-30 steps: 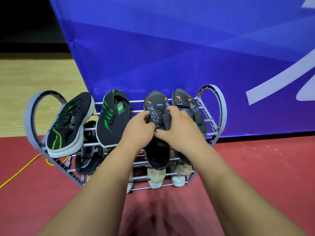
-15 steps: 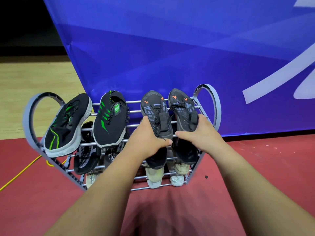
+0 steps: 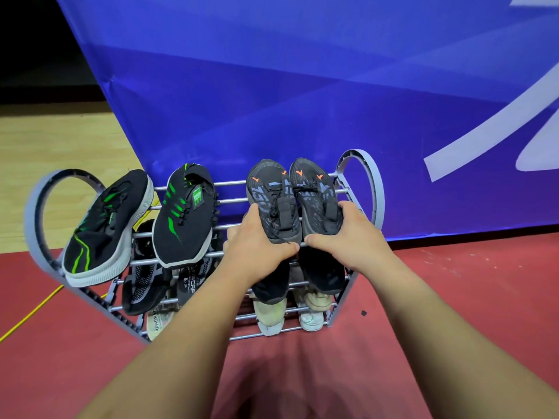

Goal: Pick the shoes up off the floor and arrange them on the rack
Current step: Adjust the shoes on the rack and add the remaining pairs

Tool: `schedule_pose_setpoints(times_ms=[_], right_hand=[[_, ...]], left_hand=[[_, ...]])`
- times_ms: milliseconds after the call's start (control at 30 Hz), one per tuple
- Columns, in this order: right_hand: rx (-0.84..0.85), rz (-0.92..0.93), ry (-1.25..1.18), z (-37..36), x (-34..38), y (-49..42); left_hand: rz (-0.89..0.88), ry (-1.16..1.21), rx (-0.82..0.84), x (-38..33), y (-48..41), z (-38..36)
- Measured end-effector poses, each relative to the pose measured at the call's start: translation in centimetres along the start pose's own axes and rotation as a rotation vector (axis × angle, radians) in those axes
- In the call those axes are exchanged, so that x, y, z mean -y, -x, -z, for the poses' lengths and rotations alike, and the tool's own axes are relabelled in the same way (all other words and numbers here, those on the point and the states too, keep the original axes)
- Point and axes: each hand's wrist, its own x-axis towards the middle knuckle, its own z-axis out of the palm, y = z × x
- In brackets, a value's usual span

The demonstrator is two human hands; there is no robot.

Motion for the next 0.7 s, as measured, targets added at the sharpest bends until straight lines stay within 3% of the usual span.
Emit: schedule_pose_setpoints(times_ms=[333,700], right_hand=[[-0.026,-0.037,0.017,-0.3,1.2,0.2],[0.046,-0.097,-0.116,0.4,0.6,0.4]], left_hand=[[0.006,0.108,0.007,0.3,-0.4,0.2],[-0.002,-0.036,0.005,-0.8,1.1,0.5]])
